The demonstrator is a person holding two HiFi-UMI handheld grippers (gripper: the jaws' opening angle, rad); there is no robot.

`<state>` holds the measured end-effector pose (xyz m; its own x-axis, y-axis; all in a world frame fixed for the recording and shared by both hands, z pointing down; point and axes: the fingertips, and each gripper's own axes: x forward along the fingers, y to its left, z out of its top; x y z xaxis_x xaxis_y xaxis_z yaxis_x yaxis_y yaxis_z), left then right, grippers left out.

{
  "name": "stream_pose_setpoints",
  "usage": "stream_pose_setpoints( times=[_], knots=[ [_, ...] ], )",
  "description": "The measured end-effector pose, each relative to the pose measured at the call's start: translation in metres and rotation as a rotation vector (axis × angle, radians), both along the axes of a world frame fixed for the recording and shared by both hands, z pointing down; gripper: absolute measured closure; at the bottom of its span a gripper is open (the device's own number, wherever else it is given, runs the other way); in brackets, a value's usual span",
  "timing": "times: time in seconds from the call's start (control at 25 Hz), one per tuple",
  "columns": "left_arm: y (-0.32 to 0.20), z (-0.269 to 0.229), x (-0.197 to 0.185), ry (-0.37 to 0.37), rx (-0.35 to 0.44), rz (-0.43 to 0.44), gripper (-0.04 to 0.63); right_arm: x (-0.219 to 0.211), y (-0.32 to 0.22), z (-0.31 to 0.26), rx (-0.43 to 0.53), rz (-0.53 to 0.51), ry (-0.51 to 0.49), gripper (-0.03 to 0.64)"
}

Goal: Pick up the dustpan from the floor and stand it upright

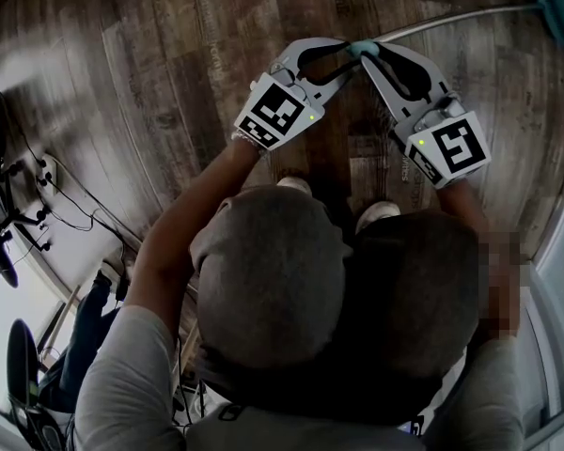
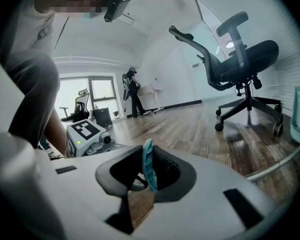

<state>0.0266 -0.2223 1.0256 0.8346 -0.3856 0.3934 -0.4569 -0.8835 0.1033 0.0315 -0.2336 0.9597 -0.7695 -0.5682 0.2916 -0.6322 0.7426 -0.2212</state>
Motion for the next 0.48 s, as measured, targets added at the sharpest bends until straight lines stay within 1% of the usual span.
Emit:
stream_pose_setpoints(
  times=[0.2,0.48],
  knots=[
    [0.003,-0.041,0.005,-0.002,0.004,0.019,0.480,0.008,0.003,-0.040,-0.017,0.042,-0.009,0.560],
    [0.010,-0.128,0.010,-0.005,0.011,0.039,0.480,0.021,0.009,-0.123,-0.047,0.095,-0.044,0.558]
  ],
)
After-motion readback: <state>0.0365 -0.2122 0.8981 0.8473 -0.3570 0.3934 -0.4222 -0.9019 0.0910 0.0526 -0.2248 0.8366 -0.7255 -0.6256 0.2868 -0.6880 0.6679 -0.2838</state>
